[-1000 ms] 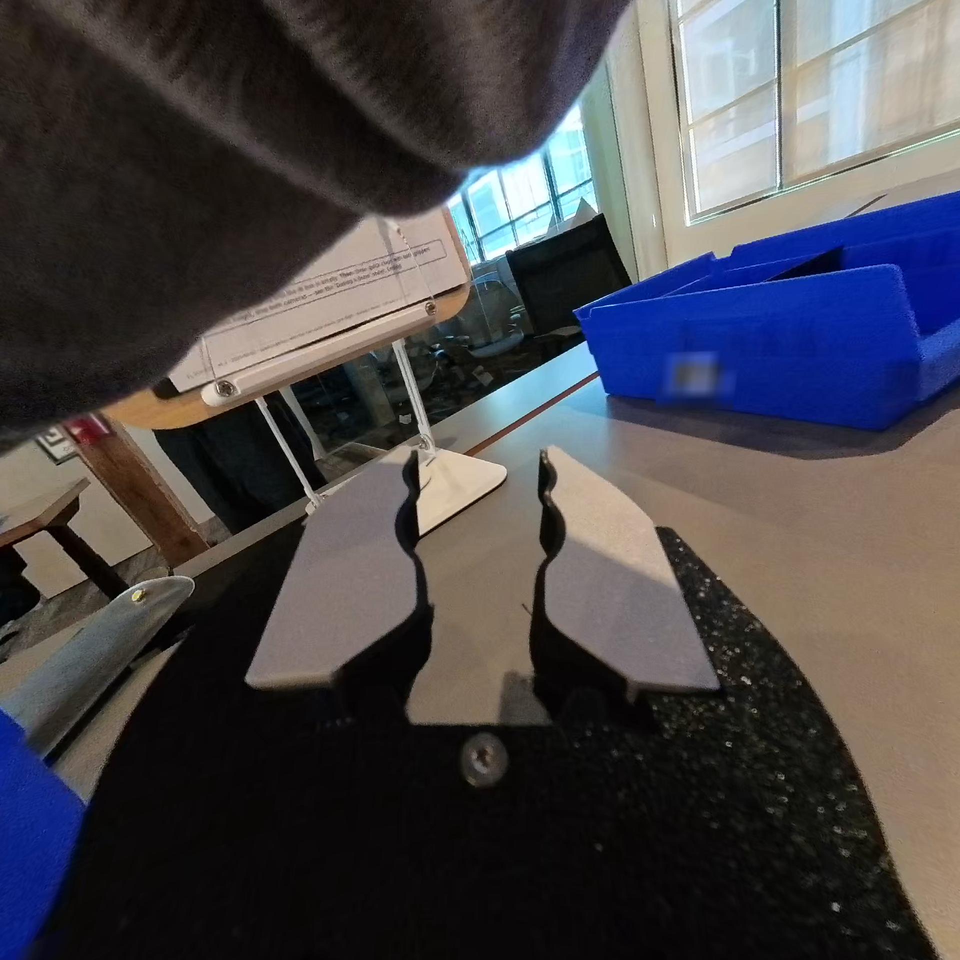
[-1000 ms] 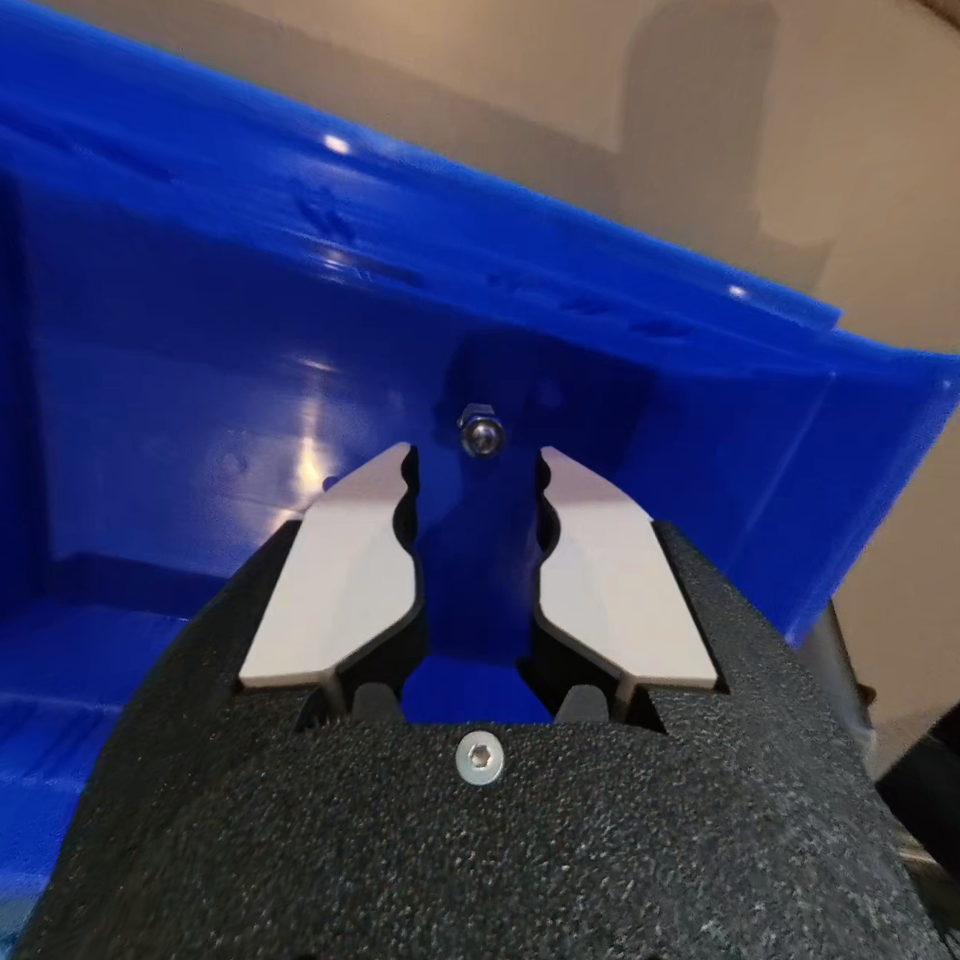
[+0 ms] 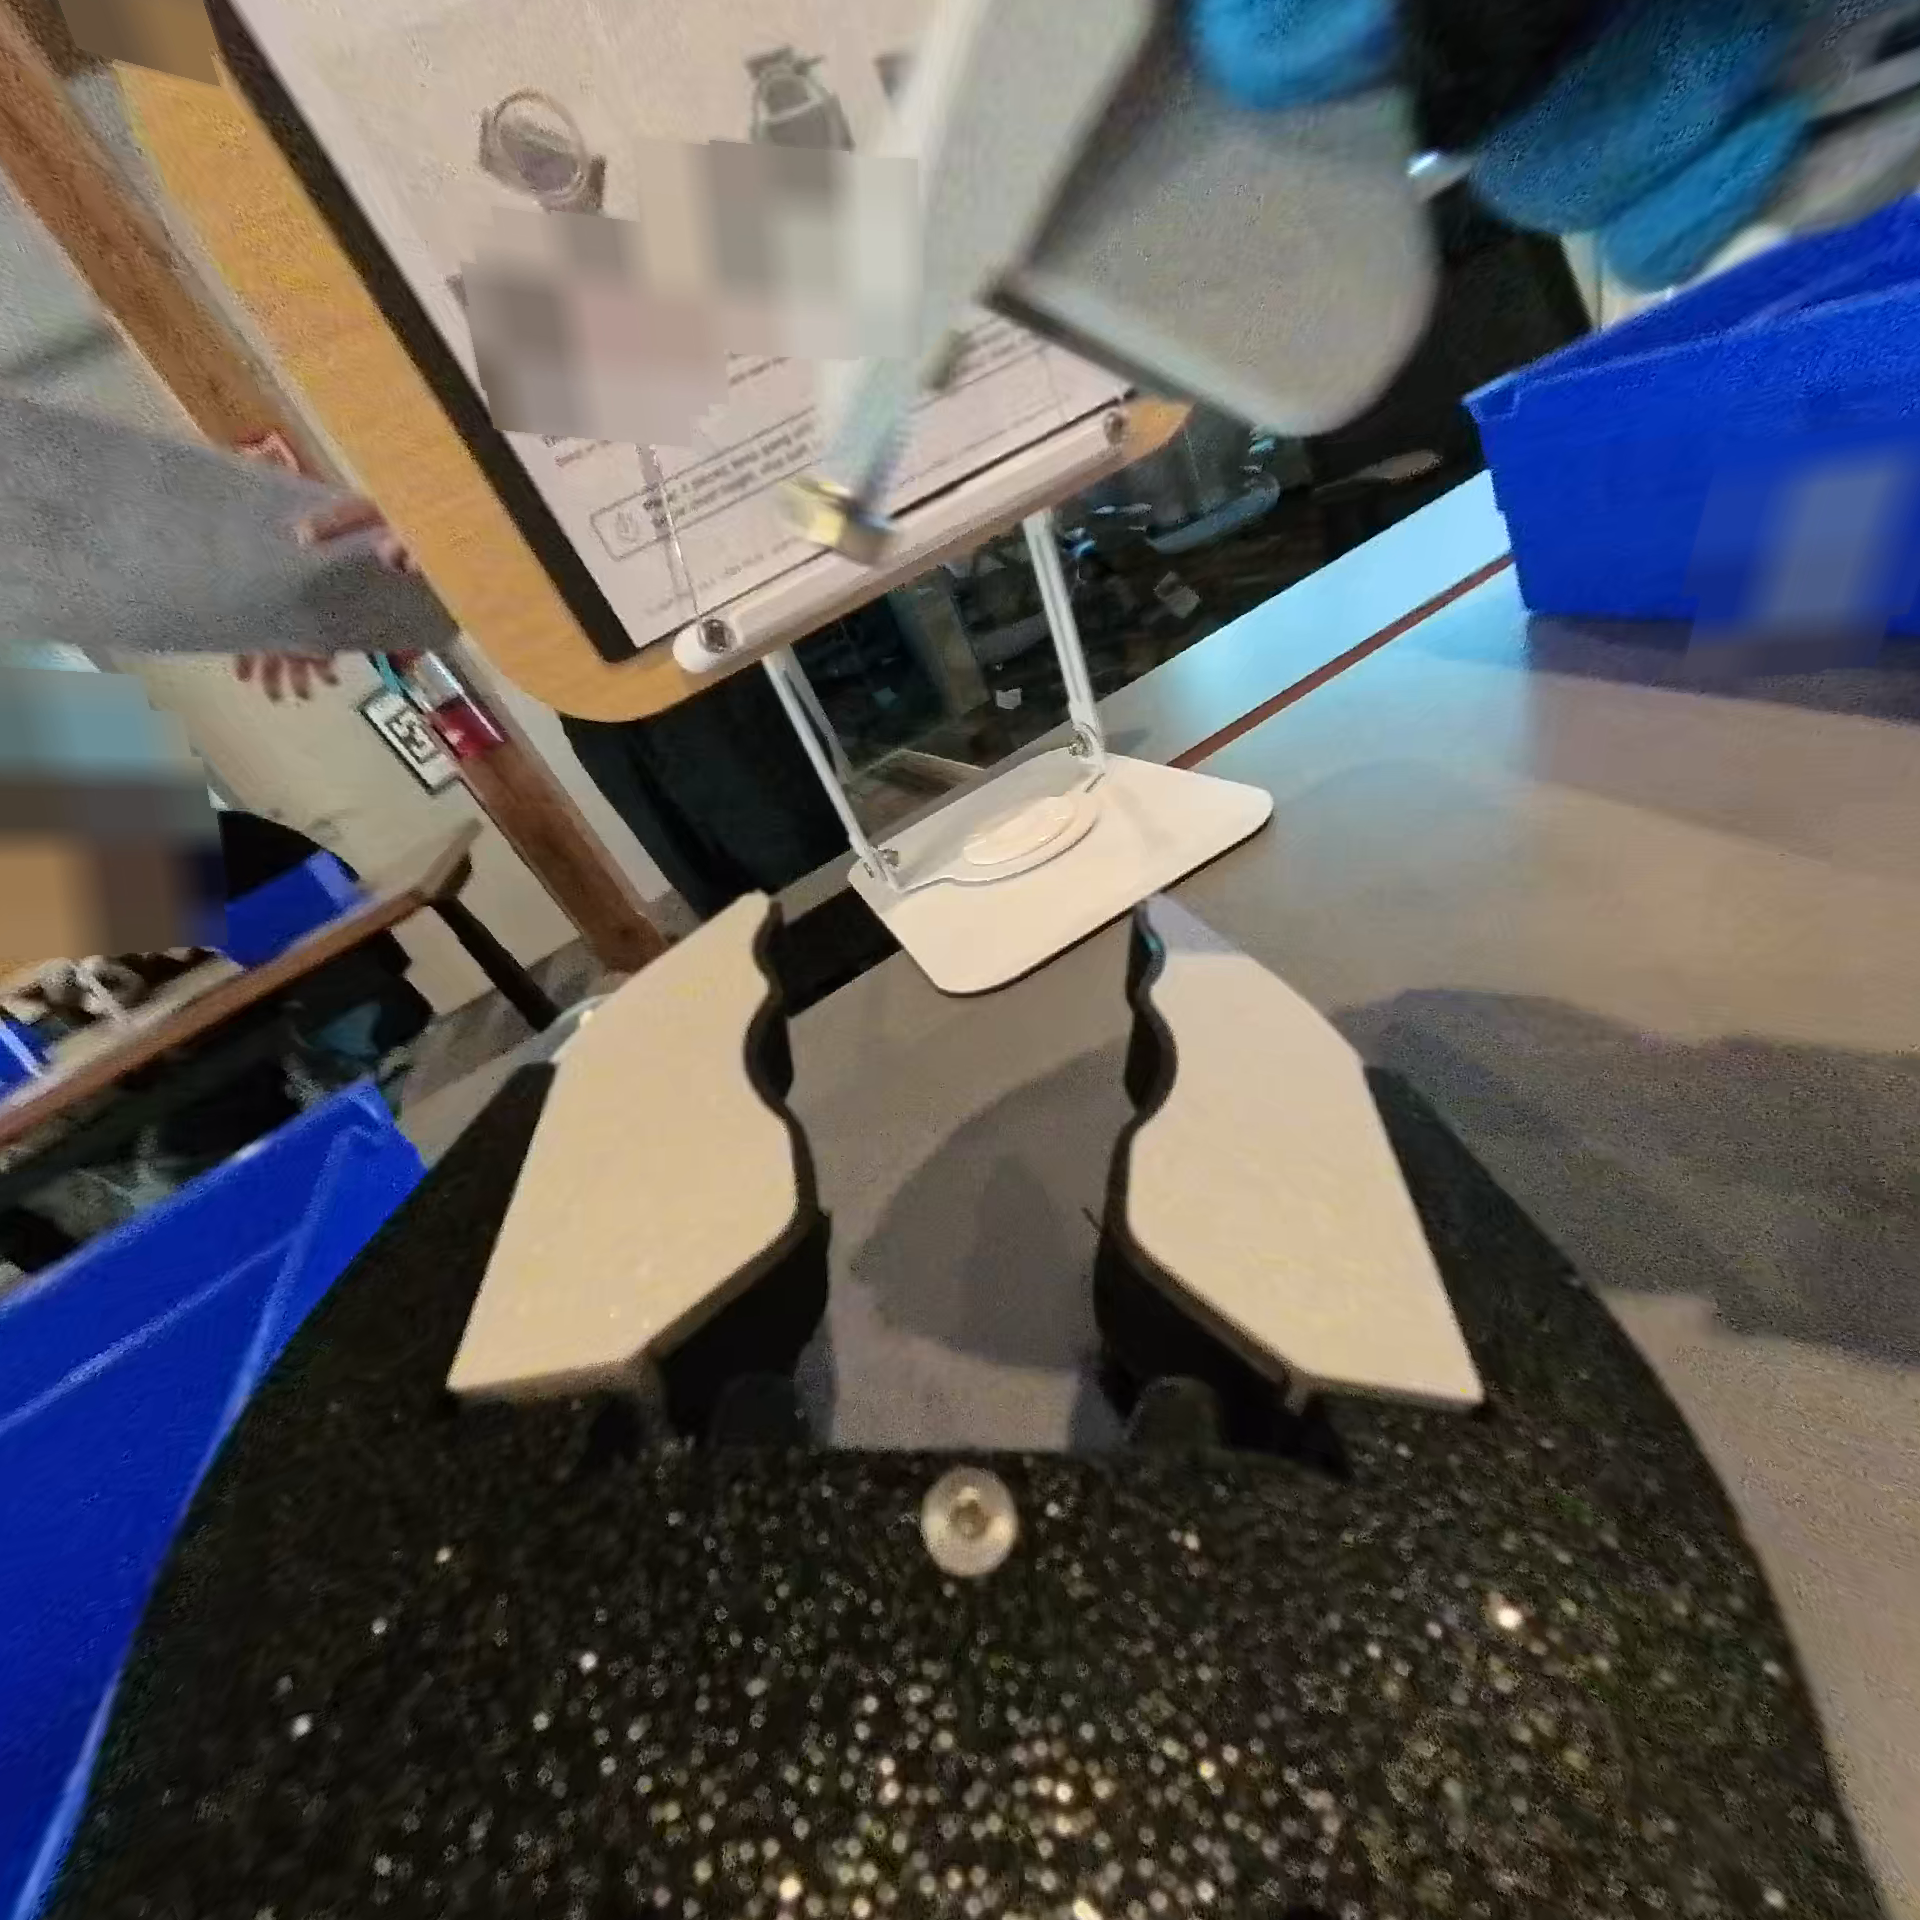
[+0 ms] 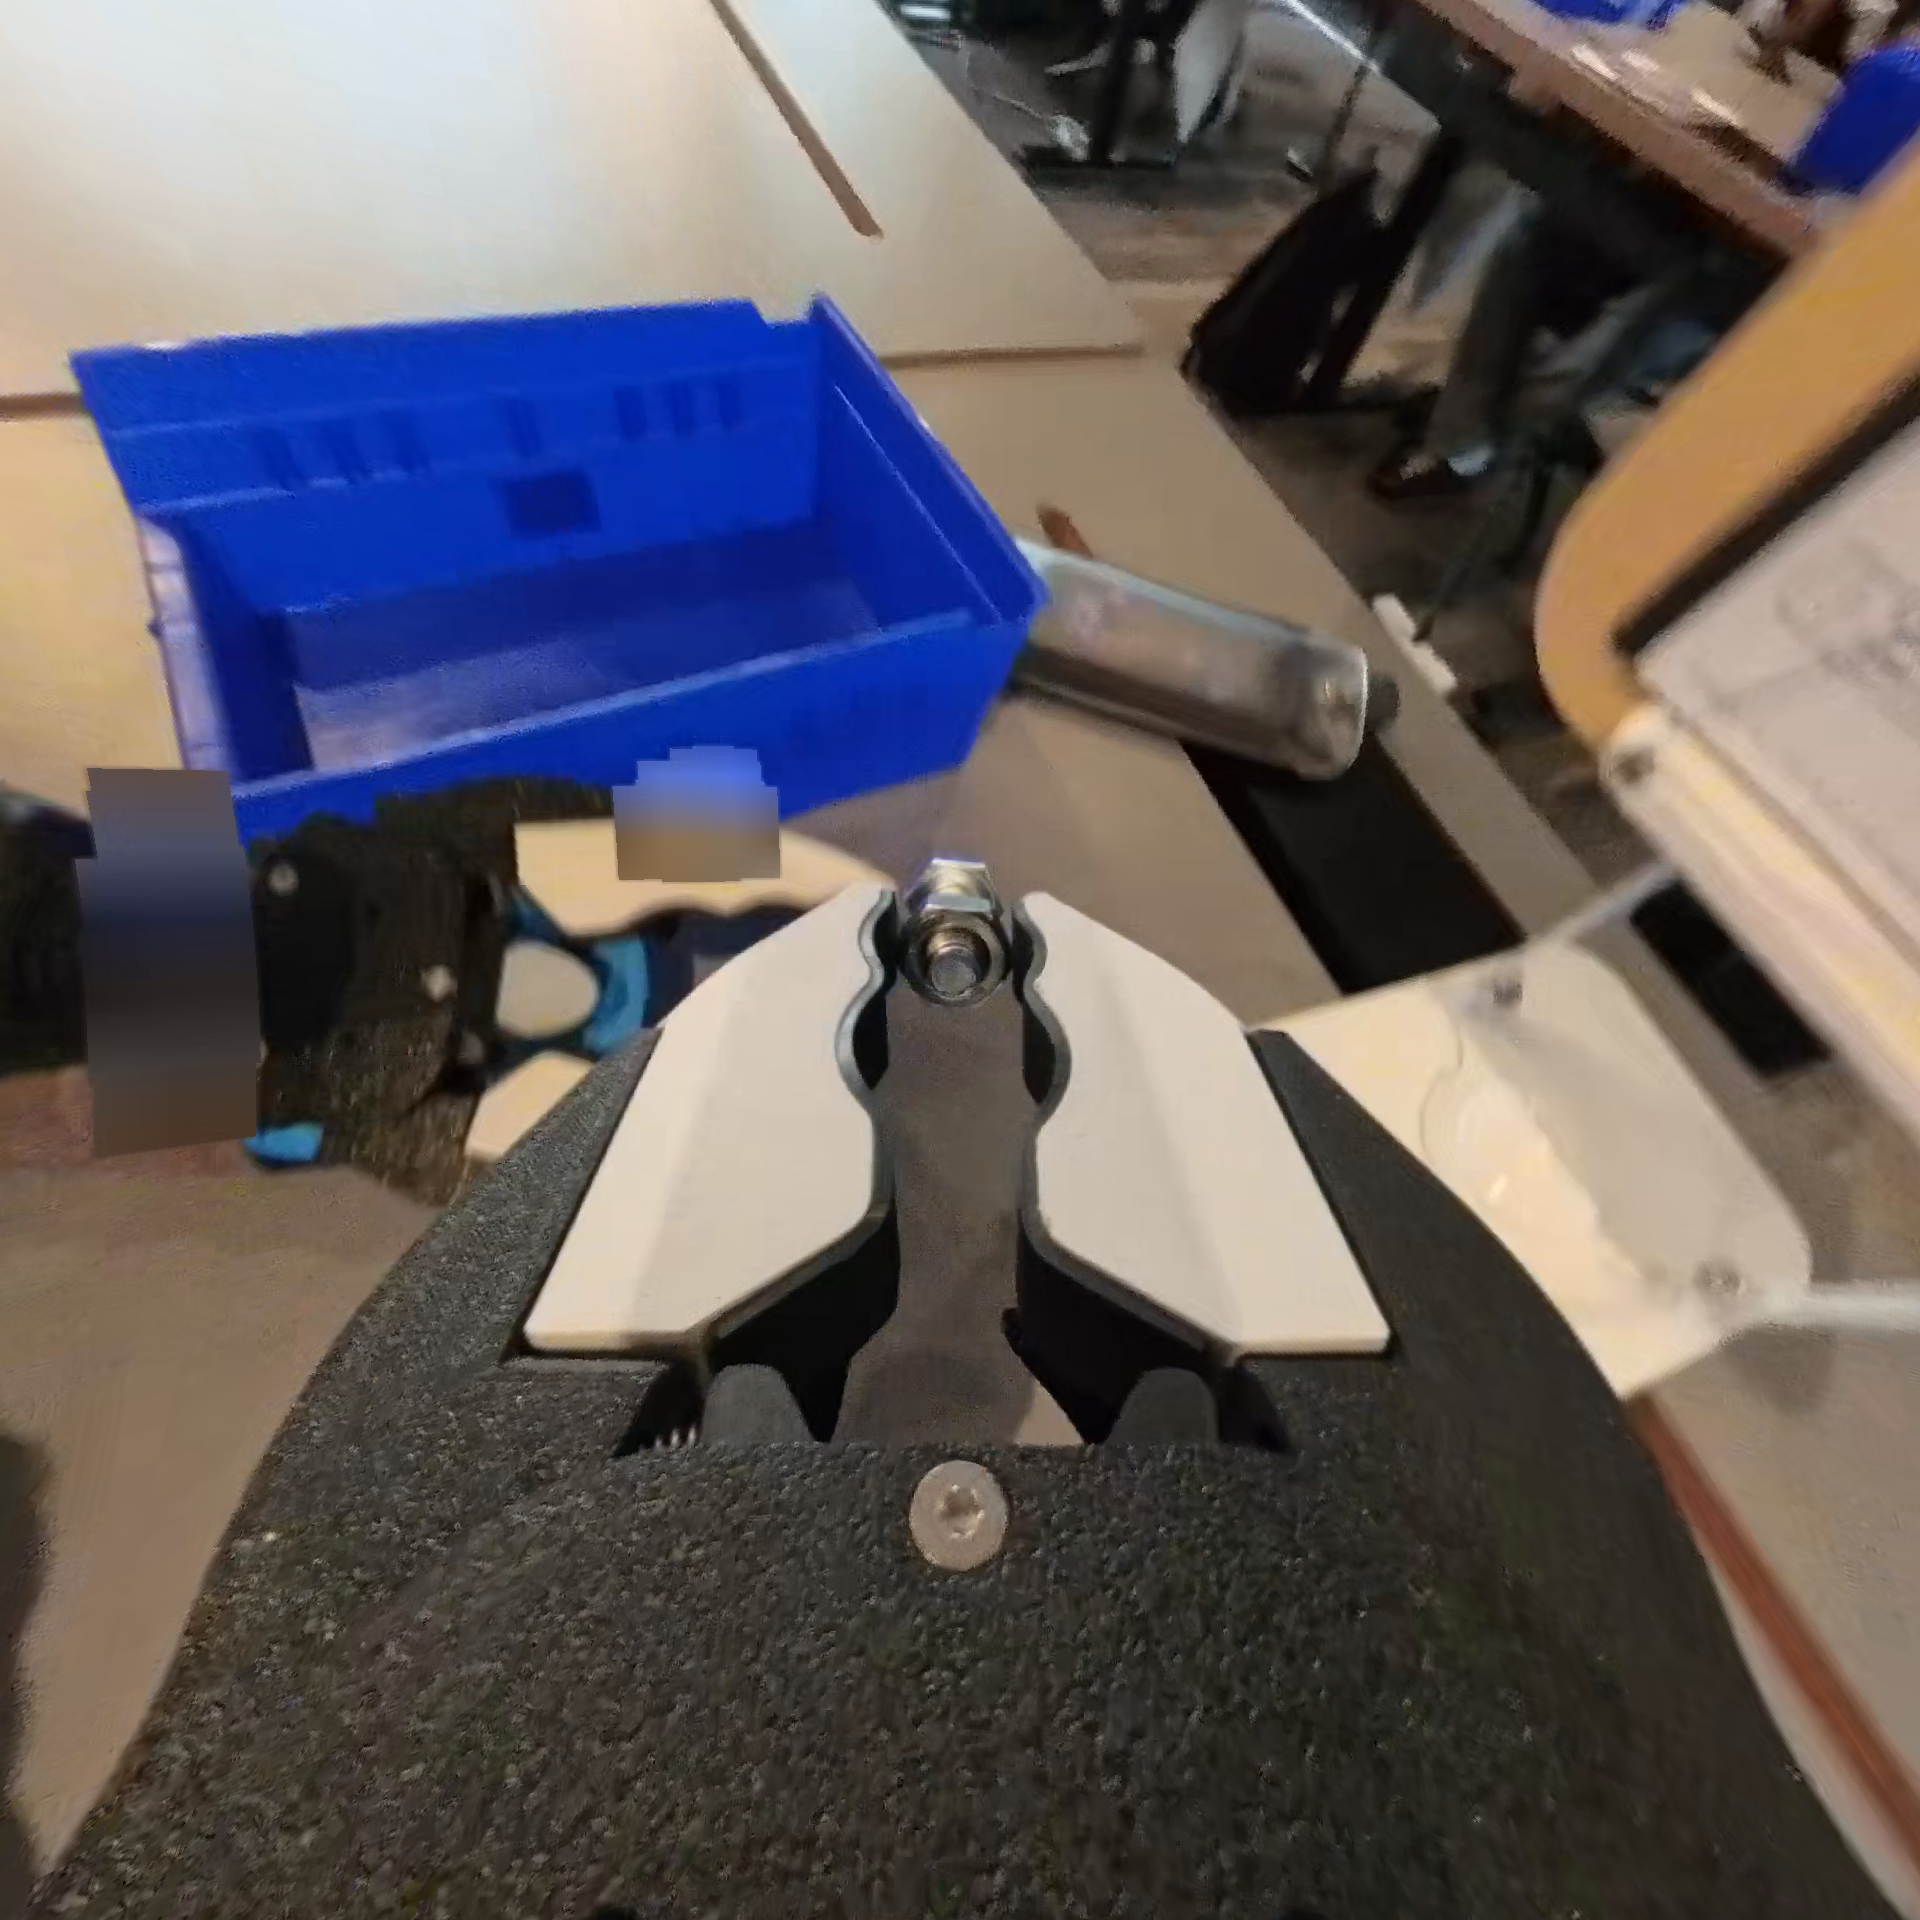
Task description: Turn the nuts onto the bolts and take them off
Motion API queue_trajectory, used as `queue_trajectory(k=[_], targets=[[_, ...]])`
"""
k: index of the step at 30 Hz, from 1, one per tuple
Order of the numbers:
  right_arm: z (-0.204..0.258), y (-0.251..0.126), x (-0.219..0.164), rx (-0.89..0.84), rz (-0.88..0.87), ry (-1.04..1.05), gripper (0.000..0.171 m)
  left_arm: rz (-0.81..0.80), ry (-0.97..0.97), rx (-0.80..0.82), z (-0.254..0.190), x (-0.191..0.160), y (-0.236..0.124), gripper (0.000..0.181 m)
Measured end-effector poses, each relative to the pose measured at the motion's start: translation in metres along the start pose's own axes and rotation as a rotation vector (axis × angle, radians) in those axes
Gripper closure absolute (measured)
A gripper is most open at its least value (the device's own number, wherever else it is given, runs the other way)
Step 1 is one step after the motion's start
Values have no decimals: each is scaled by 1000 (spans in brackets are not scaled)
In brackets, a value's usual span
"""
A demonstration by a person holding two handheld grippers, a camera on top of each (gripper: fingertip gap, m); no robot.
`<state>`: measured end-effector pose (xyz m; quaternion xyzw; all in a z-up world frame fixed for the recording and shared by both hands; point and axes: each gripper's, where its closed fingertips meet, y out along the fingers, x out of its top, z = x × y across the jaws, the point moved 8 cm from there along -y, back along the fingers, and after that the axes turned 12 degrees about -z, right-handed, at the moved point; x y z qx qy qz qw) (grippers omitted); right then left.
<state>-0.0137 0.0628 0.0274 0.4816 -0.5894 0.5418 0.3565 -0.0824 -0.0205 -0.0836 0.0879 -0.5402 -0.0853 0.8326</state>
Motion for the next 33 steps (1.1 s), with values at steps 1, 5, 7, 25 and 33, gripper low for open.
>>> queue_trajectory(k=[1,5,7,25,33], targets=[[0,-10,-11,-16,6,36,151,-7,39,-20,-1,0,0,117],[1,-26,-43,-3,68,135,150,-65,161,-103,-14,5,-2,119],[4,-24,-49,40,82,146,151,-82,200,-140,-21,7,-3,125],[24,-8,-52,180,207,70,151,-58,237,-171,-28,9,0,163],[21,-19,-68,-124,-429,184,137,4,69,-163,-17,3,5,163]])
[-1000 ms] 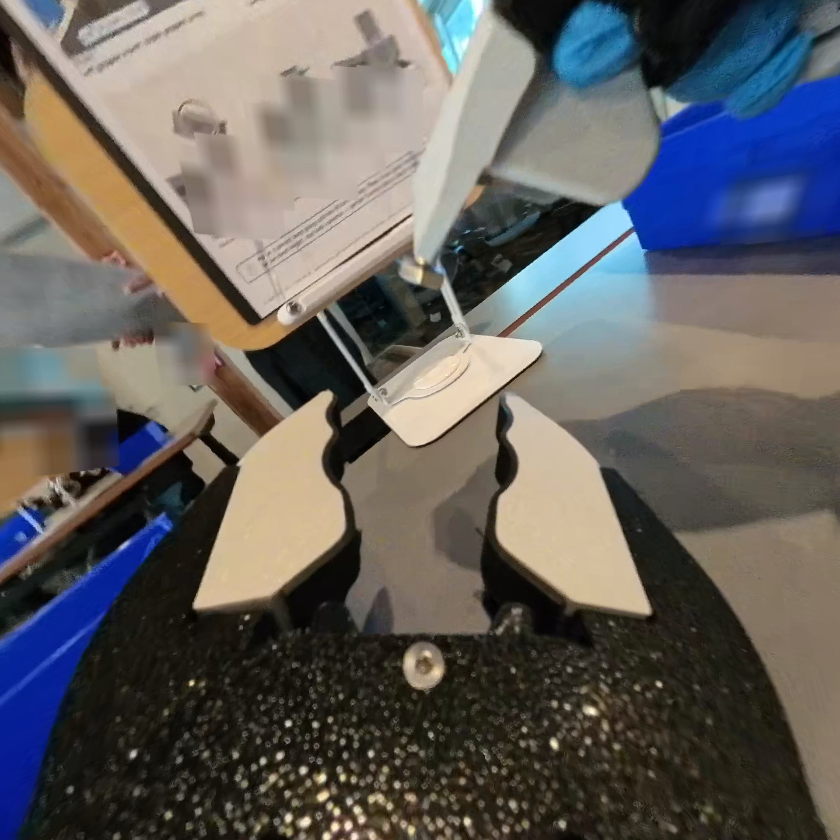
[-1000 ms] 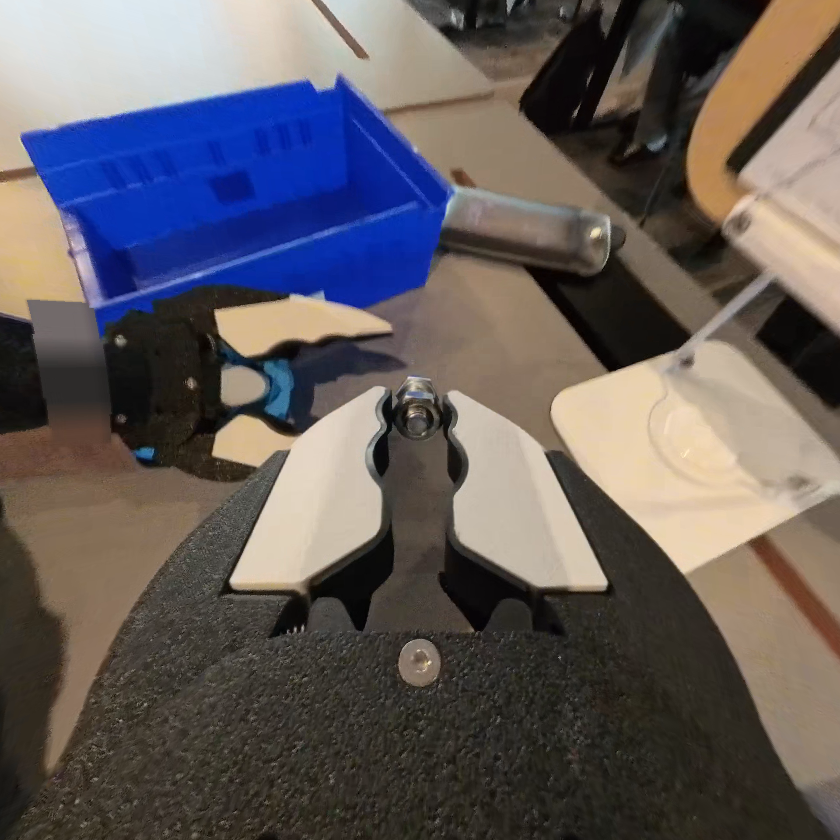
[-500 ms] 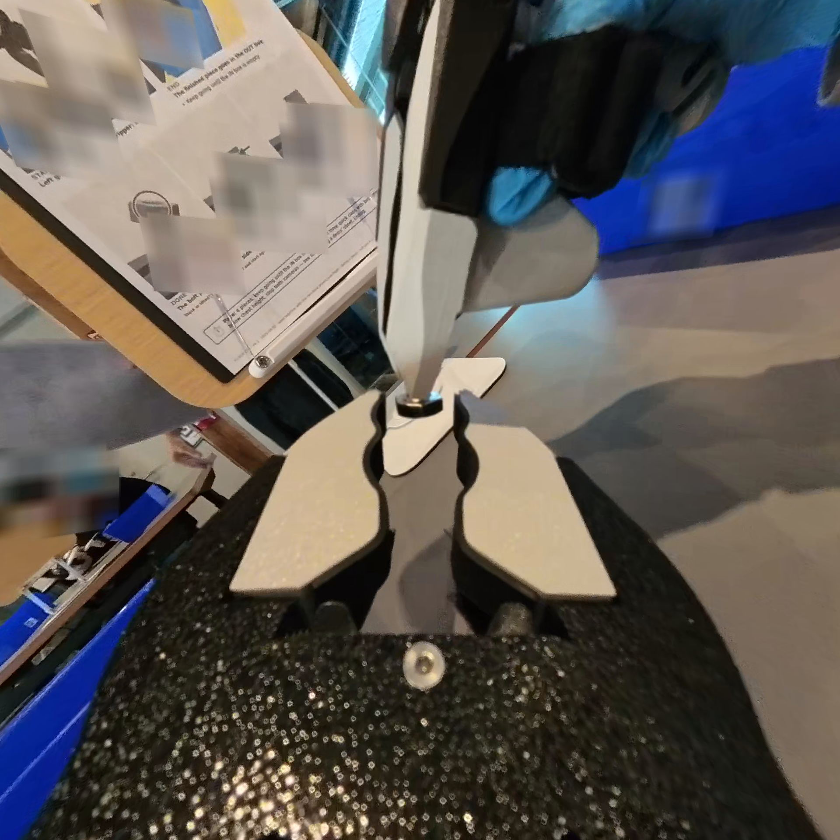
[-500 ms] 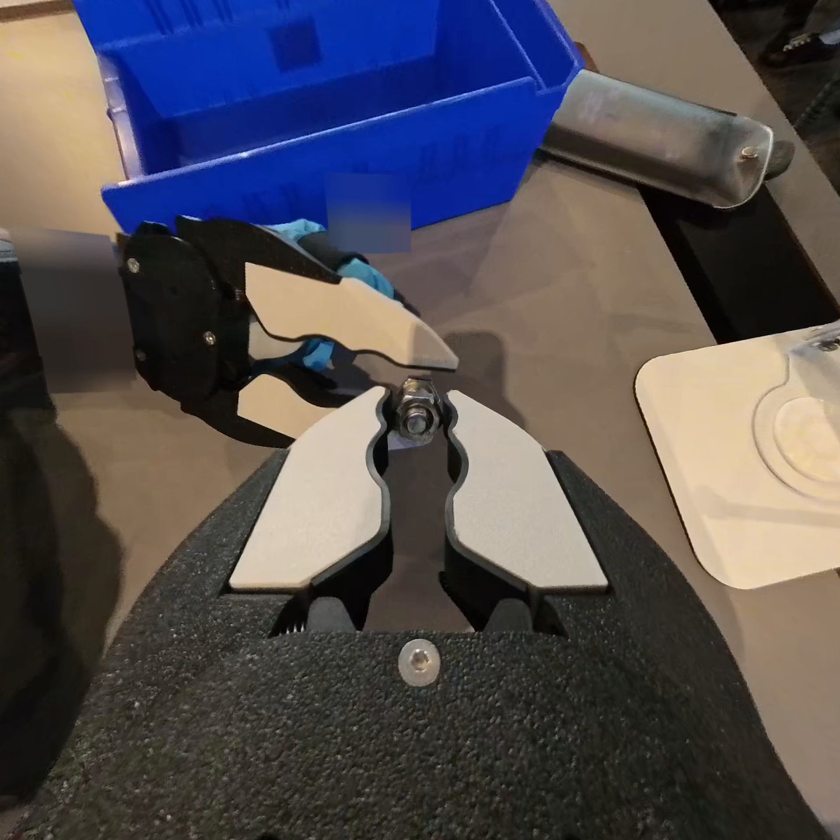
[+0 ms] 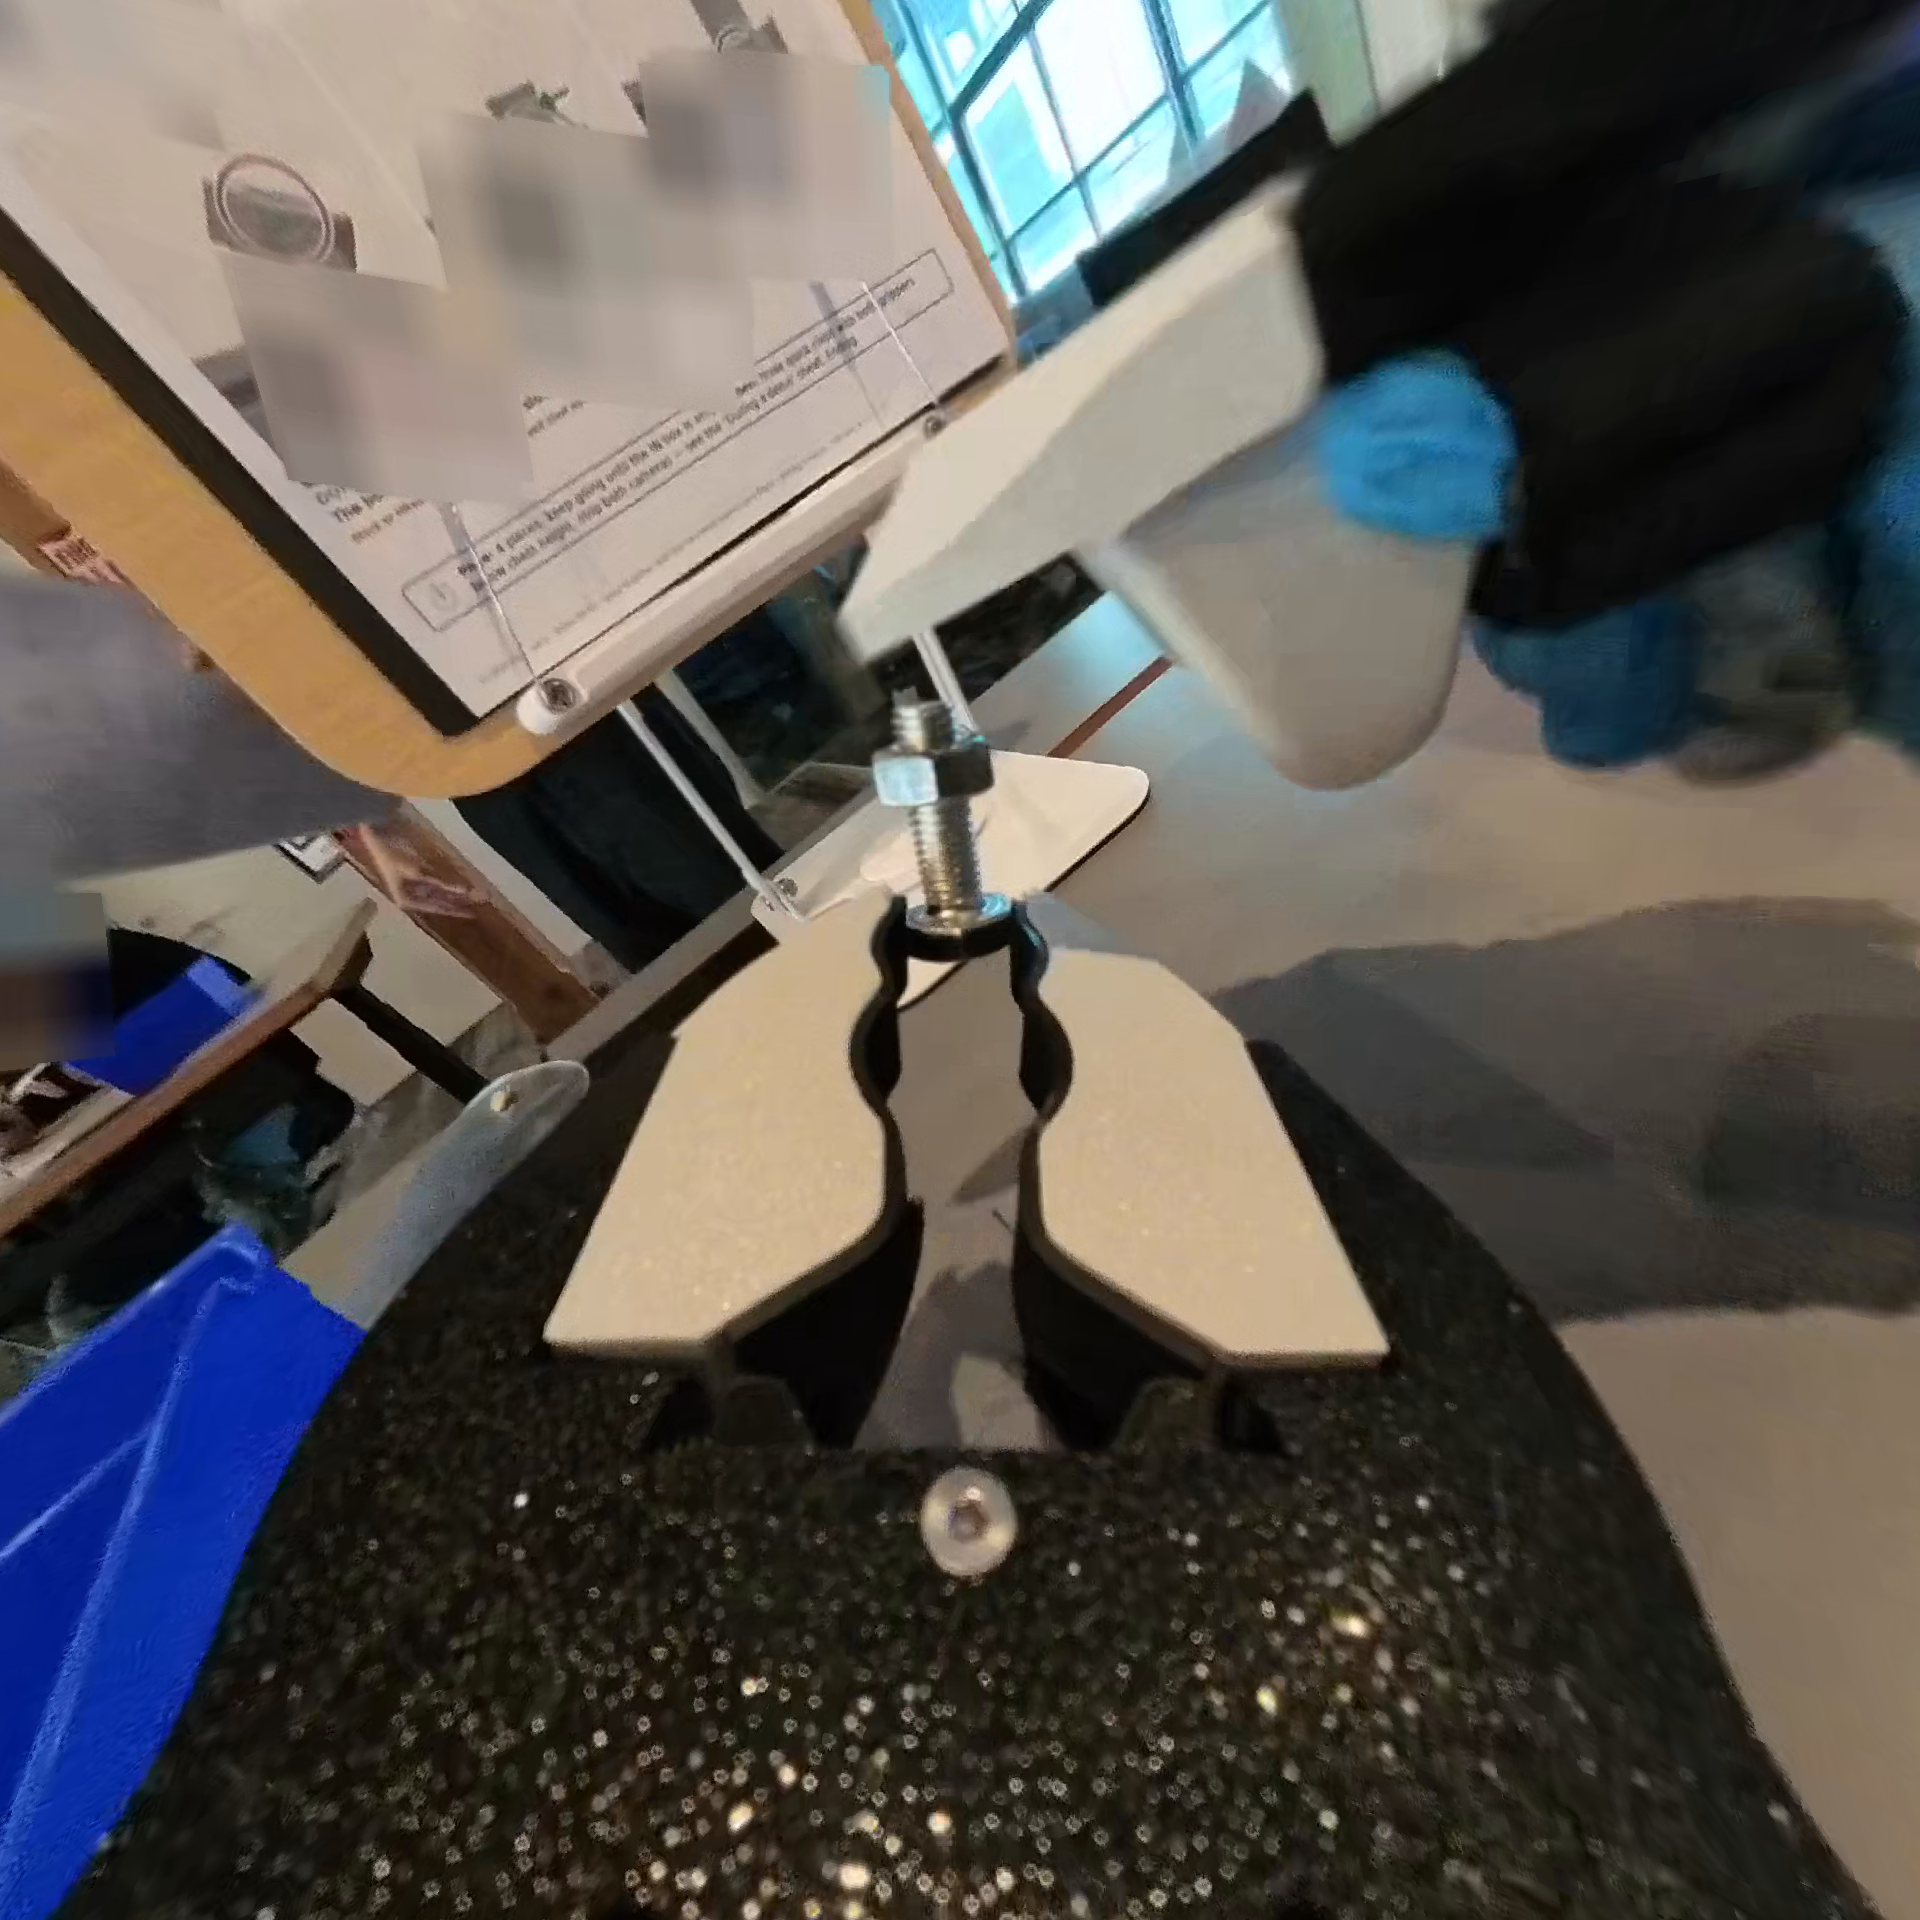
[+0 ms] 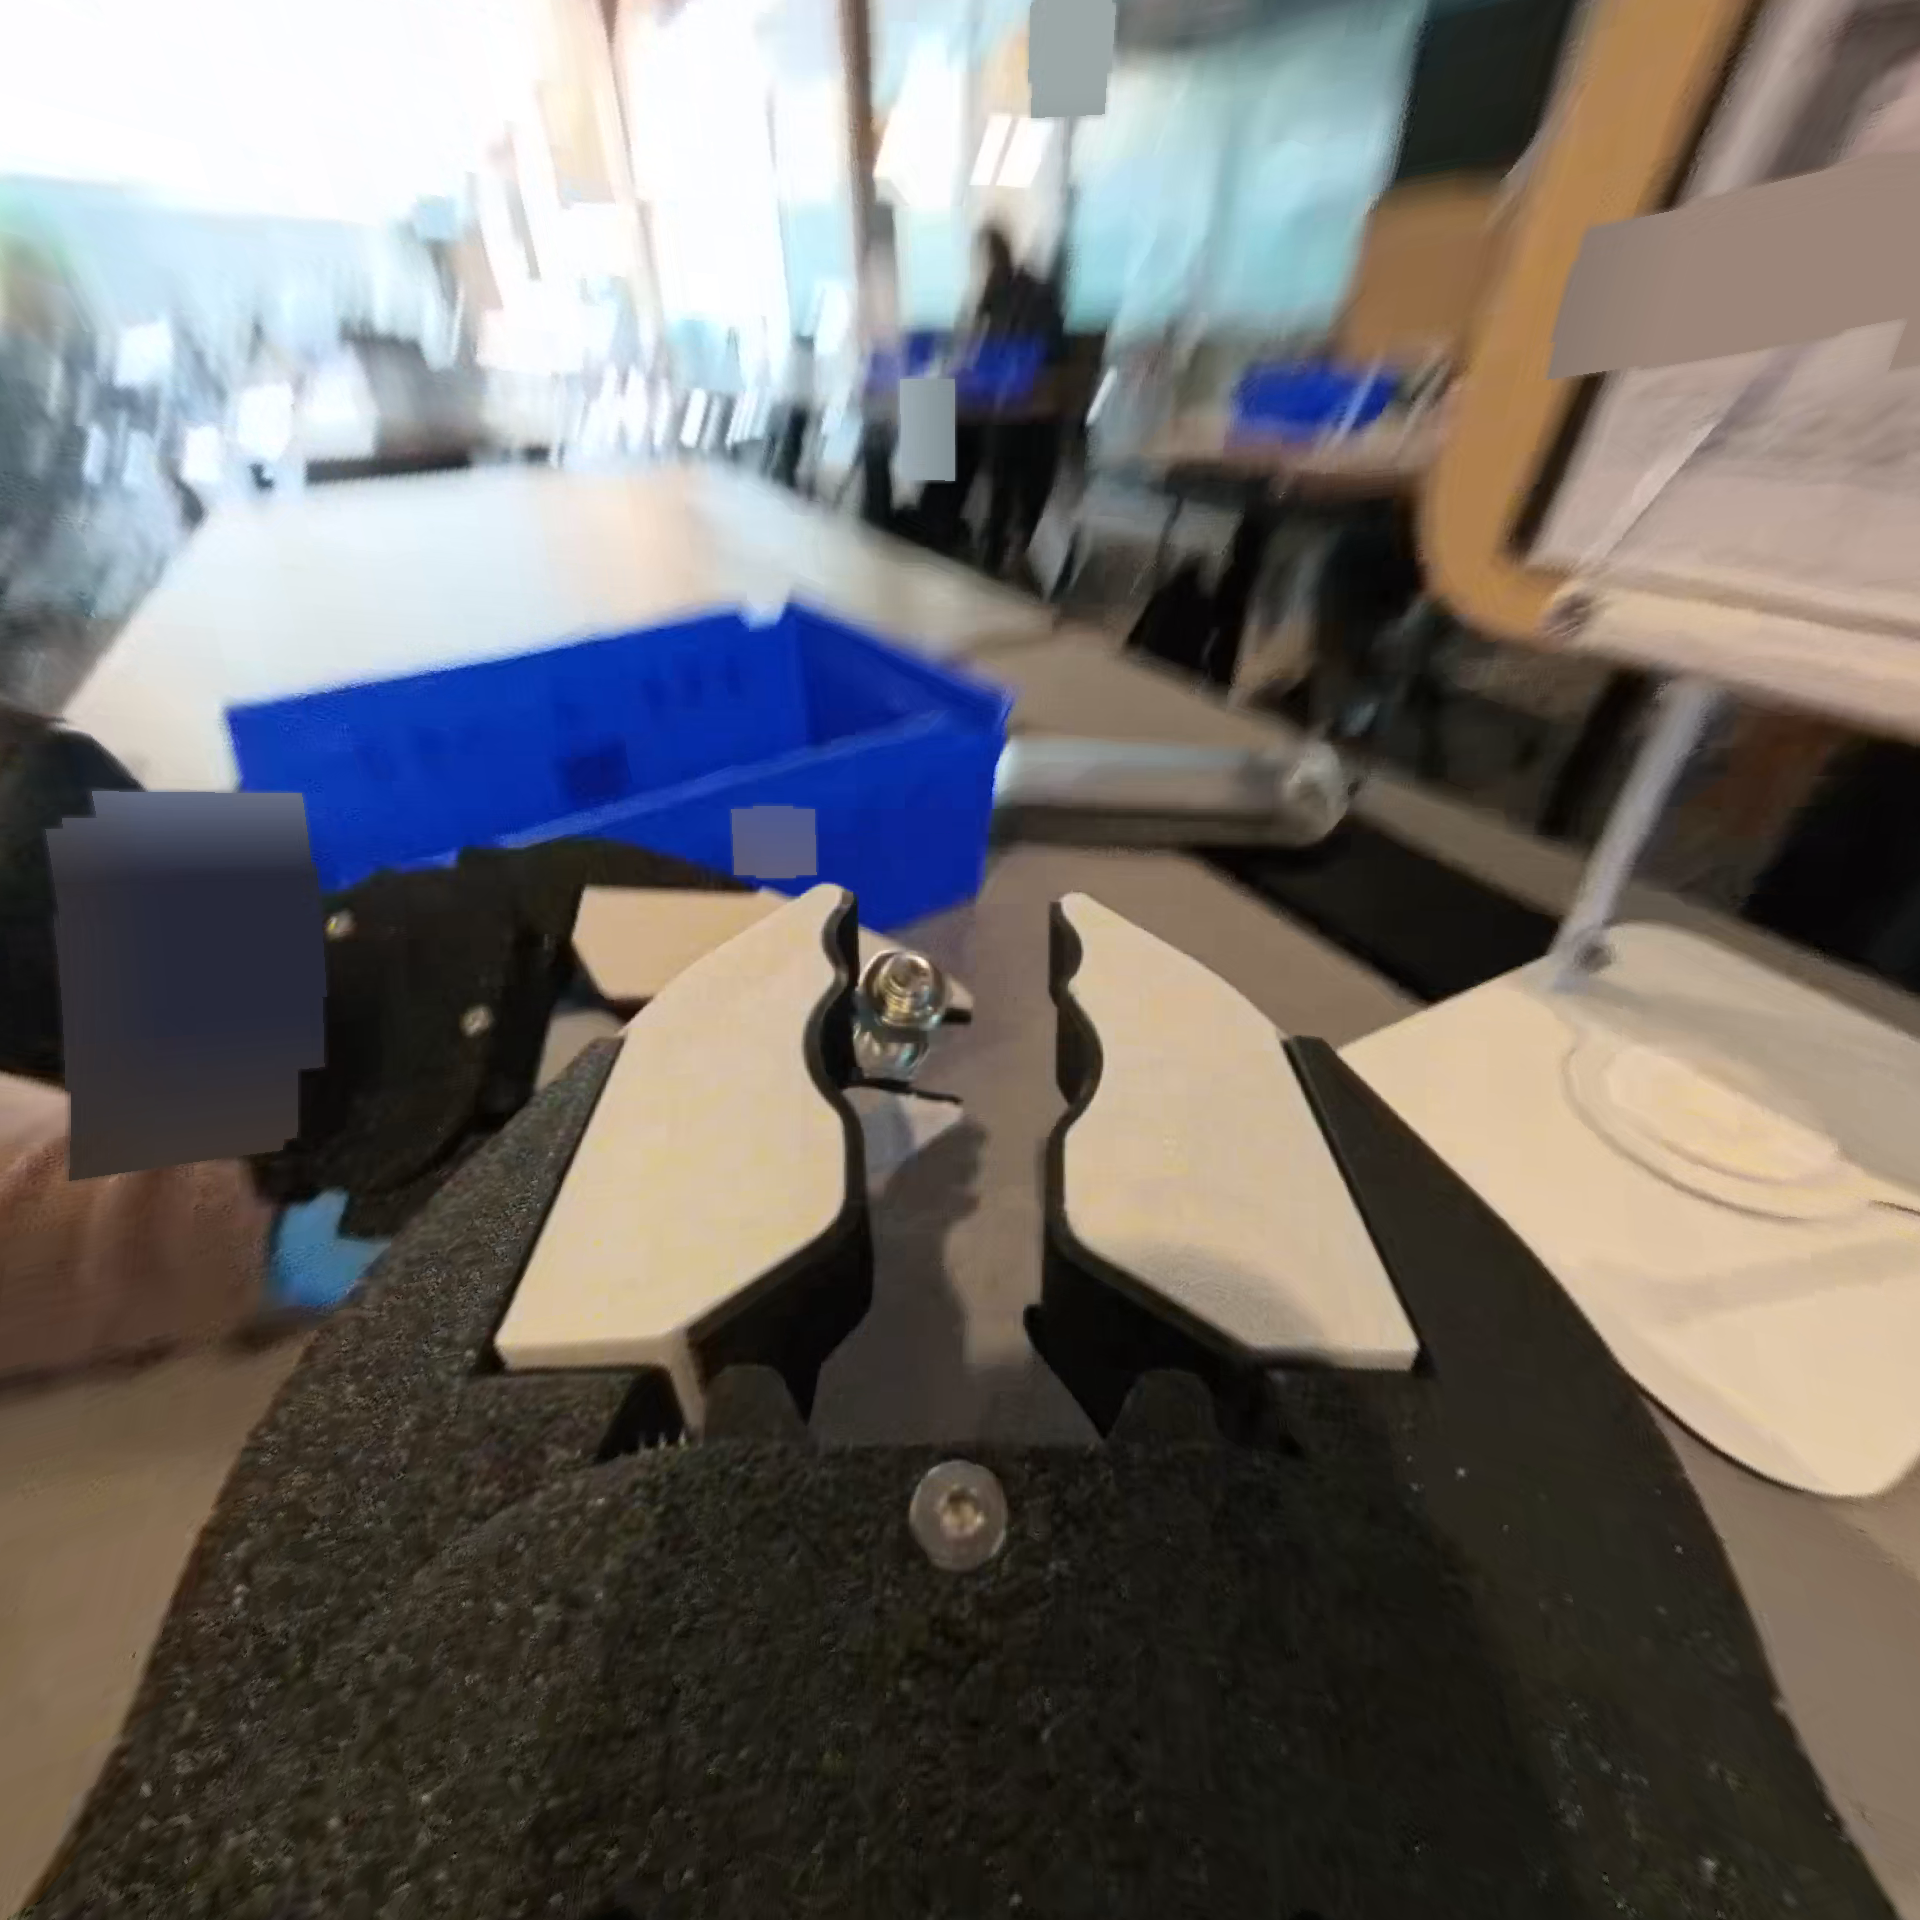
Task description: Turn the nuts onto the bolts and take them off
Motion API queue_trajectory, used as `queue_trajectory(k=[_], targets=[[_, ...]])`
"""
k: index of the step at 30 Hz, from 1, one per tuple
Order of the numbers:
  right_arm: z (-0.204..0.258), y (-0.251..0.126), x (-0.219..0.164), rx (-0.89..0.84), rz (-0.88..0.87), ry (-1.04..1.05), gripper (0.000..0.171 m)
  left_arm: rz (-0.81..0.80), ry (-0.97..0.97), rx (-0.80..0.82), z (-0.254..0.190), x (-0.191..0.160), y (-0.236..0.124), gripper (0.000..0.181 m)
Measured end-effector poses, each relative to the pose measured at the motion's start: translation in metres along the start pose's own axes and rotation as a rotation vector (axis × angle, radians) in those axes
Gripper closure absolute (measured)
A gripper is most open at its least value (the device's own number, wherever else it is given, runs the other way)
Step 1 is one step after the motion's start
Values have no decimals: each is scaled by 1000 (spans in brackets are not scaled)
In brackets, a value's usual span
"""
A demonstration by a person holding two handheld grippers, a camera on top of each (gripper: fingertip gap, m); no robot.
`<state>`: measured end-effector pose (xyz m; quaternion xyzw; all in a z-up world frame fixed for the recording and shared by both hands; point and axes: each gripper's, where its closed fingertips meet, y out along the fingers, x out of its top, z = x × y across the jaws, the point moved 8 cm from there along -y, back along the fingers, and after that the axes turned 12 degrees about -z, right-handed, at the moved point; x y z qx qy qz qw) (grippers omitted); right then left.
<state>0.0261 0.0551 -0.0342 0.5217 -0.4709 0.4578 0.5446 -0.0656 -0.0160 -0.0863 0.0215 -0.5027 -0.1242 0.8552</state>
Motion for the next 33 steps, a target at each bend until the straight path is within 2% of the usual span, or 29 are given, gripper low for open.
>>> queue_trajectory(k=[2,4,7,15,20,22,25,28,29,30,33], targets=[[3,-16,-13,-131,-243,-30,138,7,-25,6,2,-2,0,163],[6,-24,-26,-214,-313,-89,138,20,-32,13,2,-5,1,163],[13,-13,-31,-92,-271,-88,134,39,-19,4,0,-8,2,163],[4,-6,-44,-122,-227,6,131,36,-33,-4,-3,-10,3,163],[-2,-19,-45,-237,-229,14,136,28,-79,9,2,-11,1,163],[0,-20,-42,-209,-271,22,134,31,-107,-1,2,-12,2,163],[4,-6,-45,-139,-242,53,131,33,-107,-15,1,-13,4,163],[2,-9,-50,-198,-196,57,132,21,-103,-5,3,-12,2,163],[0,-15,-49,-243,-208,61,138,20,-109,-4,4,-12,2,163],[-1,-20,-47,-263,-248,69,137,21,-119,-5,4,-13,2,163],[2,-16,-41,-163,-333,117,129,27,-114,-16,2,-13,4,163]])
